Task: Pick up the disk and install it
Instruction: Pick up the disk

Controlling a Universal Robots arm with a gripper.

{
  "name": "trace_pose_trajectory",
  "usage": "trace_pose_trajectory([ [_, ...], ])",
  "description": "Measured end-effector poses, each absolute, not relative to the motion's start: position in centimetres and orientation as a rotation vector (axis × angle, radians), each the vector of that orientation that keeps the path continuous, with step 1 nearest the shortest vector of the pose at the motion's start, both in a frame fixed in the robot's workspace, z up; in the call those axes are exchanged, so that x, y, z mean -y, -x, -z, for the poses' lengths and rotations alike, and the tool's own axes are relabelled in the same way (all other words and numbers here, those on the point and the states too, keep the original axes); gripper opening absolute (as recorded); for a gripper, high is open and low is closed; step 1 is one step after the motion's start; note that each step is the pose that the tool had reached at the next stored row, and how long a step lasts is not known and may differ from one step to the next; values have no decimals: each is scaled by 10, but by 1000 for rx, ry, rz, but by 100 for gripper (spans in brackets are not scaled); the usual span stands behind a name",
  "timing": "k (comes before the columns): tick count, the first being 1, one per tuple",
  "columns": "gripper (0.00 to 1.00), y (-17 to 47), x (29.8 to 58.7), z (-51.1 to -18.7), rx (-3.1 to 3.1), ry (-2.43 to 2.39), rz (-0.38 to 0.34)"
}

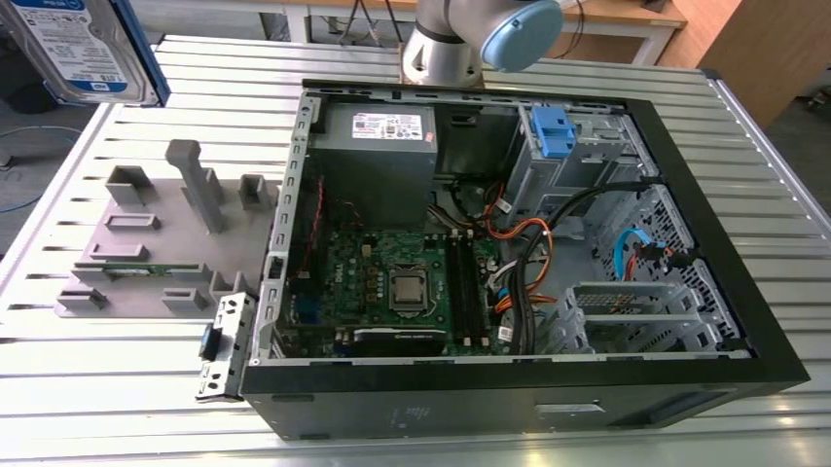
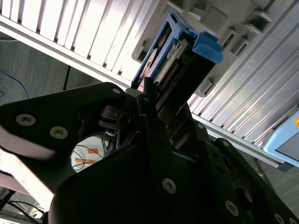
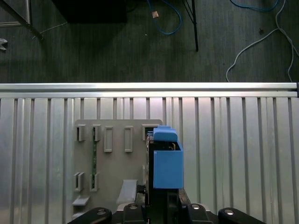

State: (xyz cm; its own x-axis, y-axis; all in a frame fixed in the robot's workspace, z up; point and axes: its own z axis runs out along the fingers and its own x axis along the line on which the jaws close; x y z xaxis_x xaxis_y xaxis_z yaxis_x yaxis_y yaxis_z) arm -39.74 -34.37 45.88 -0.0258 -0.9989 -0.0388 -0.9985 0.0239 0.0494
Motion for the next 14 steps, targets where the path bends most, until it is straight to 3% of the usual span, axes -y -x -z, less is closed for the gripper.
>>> trace_pose_trajectory([
  [14,35,397,344,-463,2243,-2188,98],
])
